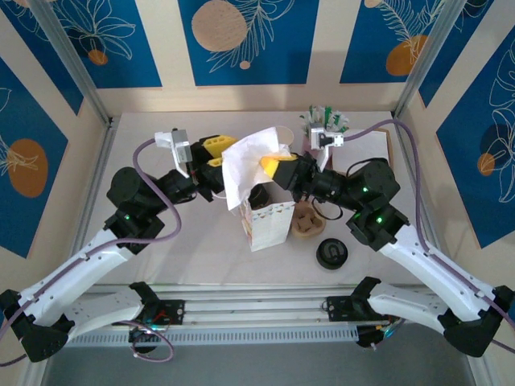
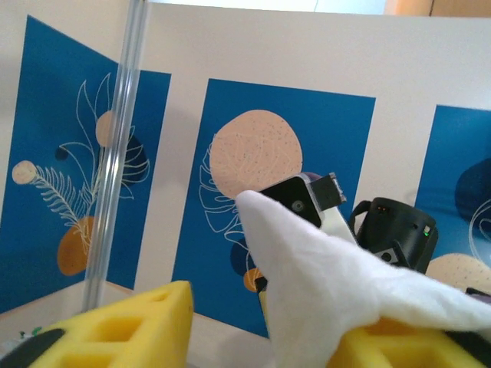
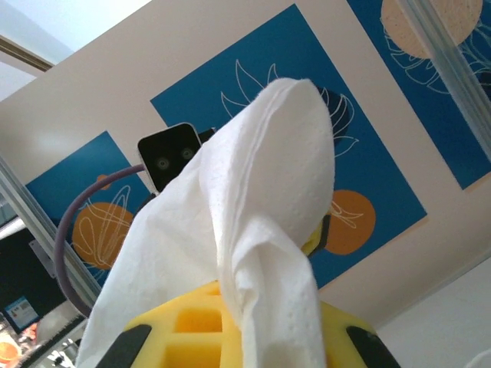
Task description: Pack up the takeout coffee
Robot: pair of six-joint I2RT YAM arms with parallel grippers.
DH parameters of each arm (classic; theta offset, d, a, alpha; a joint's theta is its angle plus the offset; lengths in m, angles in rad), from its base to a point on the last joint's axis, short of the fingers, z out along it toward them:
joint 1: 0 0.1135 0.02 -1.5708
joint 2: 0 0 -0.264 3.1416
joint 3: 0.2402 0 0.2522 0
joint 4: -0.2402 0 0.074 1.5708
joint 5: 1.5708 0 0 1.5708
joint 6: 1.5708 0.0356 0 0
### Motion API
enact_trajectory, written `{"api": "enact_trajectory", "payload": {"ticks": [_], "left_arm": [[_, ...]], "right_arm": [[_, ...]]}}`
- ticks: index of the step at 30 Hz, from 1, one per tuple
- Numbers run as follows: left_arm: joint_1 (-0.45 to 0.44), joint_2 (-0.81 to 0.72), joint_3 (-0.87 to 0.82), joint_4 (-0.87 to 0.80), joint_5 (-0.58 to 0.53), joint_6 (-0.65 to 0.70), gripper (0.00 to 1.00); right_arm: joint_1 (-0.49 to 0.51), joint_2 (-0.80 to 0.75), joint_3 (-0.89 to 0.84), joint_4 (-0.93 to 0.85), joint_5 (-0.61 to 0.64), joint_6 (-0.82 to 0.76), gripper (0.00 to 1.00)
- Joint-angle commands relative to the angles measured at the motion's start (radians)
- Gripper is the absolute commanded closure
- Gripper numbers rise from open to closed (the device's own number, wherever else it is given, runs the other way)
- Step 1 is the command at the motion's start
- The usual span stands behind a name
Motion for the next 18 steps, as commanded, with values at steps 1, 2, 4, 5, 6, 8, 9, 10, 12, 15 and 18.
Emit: {"api": "enact_trajectory", "payload": {"ticks": [1, 2, 4, 5, 6, 8, 9, 10, 12, 15, 18], "left_arm": [[-0.005, -0.011, 0.003, -0.007, -0.003, 0.030, 0.34], [-0.006, -0.013, 0.001, -0.023, 0.001, 0.043, 0.27], [-0.005, -0.014, -0.002, -0.060, 0.010, 0.070, 0.16], [-0.005, -0.011, 0.002, -0.079, 0.017, 0.085, 0.14], [-0.006, -0.008, 0.010, -0.108, 0.027, 0.107, 0.12], [-0.005, -0.003, 0.028, -0.180, 0.043, 0.157, 0.08], [-0.004, 0.000, 0.036, -0.225, 0.051, 0.191, 0.07], [-0.005, 0.001, 0.045, -0.272, 0.052, 0.232, 0.07], [-0.006, -0.001, 0.053, -0.347, 0.020, 0.303, 0.06], [-0.005, -0.019, 0.043, -0.413, -0.128, 0.383, 0.05], [-0.004, -0.034, 0.024, -0.457, -0.377, 0.412, 0.05]], "right_arm": [[0.006, -0.061, 0.031, -0.080, 0.088, -0.081, 1.00], [0.007, -0.077, 0.041, -0.131, 0.130, -0.098, 1.00], [0.005, -0.108, 0.092, -0.300, 0.260, -0.130, 1.00], [0.004, -0.114, 0.120, -0.376, 0.310, -0.142, 1.00], [0.000, -0.117, 0.156, -0.464, 0.371, -0.156, 1.00], [-0.007, -0.110, 0.226, -0.623, 0.470, -0.181, 1.00], [-0.012, -0.103, 0.260, -0.697, 0.515, -0.195, 1.00], [-0.018, -0.094, 0.286, -0.757, 0.549, -0.212, 1.00], [-0.025, -0.077, 0.334, -0.848, 0.608, -0.262, 1.00], [-0.028, -0.032, 0.422, -0.988, 0.729, -0.339, 1.00], [-0.027, 0.050, 0.540, -1.141, 0.909, -0.411, 1.00]]}}
